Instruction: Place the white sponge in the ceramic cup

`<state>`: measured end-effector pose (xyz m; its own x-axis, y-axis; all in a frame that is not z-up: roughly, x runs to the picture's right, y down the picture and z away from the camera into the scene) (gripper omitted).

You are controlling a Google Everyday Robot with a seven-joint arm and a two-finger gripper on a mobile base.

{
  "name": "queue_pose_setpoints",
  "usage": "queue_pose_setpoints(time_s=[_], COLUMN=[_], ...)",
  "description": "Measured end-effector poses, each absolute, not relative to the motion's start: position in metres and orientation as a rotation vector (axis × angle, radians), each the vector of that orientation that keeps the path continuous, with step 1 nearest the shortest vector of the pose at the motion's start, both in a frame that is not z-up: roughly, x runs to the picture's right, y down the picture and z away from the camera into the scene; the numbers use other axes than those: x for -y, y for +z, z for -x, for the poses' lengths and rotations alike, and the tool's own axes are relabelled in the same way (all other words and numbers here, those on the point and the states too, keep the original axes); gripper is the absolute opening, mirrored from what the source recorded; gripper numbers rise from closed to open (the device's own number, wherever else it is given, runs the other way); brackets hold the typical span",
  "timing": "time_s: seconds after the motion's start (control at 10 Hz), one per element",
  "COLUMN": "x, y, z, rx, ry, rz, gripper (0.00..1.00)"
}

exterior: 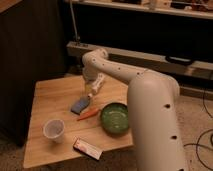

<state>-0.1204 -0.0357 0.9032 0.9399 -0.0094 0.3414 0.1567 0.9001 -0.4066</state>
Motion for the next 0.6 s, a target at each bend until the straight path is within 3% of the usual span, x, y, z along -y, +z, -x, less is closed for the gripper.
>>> queue_pose_setpoints(time_s=[0.6], x=[0.0351], y=[0.9026], z=[0.1197], rx=[0.332], ry=[-0.096], rz=[0.446], gripper=[0.73])
